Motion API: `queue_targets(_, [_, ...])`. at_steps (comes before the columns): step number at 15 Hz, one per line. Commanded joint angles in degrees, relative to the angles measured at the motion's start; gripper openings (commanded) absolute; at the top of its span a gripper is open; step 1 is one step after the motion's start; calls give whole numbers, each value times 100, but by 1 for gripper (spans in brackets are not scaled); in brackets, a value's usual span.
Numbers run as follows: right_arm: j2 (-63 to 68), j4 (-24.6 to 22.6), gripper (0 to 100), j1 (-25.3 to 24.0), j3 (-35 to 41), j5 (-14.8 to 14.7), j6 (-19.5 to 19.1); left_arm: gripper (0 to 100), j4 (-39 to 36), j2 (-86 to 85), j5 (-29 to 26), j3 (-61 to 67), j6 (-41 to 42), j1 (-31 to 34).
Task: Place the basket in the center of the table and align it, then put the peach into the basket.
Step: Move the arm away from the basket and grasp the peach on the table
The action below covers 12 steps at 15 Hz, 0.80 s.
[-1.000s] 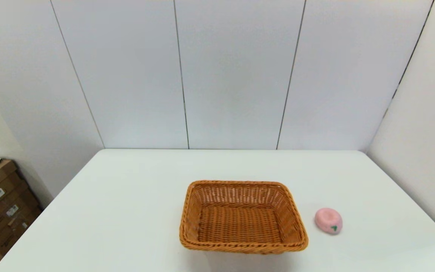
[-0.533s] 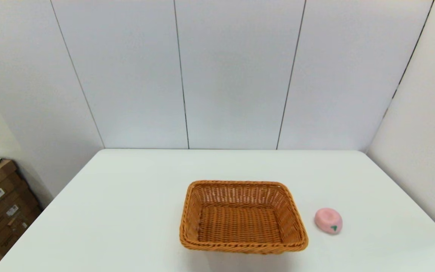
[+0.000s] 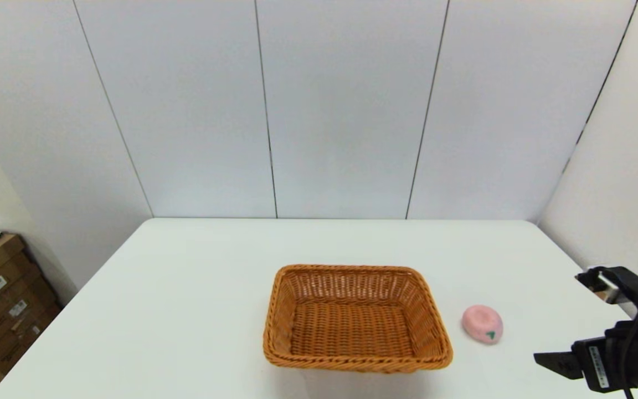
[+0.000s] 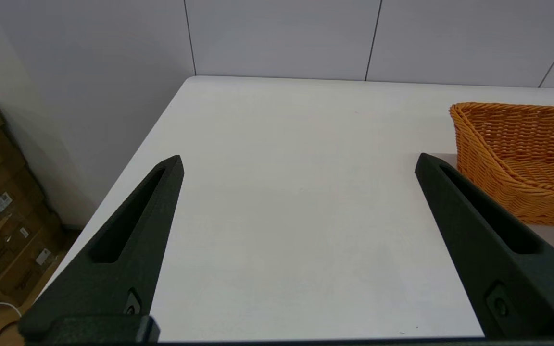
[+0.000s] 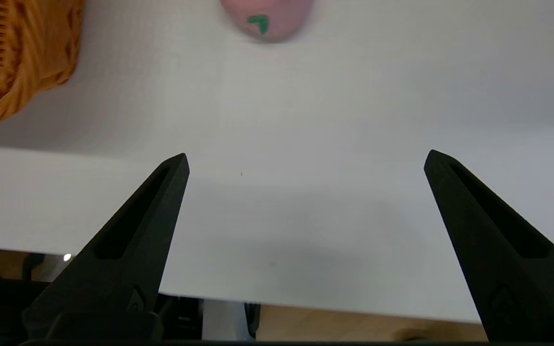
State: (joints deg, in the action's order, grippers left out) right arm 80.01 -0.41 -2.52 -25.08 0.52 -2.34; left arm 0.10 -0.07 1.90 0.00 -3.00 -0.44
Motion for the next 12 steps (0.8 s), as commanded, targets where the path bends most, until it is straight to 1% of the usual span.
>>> queue_targets(1, [1201, -750, 100, -257, -41, -8, 58, 100, -1, -1, 12, 0, -78, 0])
queue_targets(3, [1325, -899, 100, -389, -59, -8, 76, 100, -1, -1, 3, 0, -69, 0])
queue_targets(6, [1764, -961, 100, -556, -349, -44, 427, 100, 8, -1, 3, 0, -60, 0])
queue_targets(8, [2072, -1040, 100, -556, -525, -61, 445, 100, 8, -1, 3, 0, -60, 0])
queue_targets(9, [2159, -1171, 100, -556, -542, -70, 454, 100, 8, -1, 3, 0, -60, 0])
queue_targets(11, [2432, -1558, 100, -556, -542, -193, 489, 100, 8, -1, 3, 0, -60, 0])
queue_targets(12, [2590, -1760, 100, -547, -542, -263, 568, 100, 8, -1, 3, 0, -60, 0])
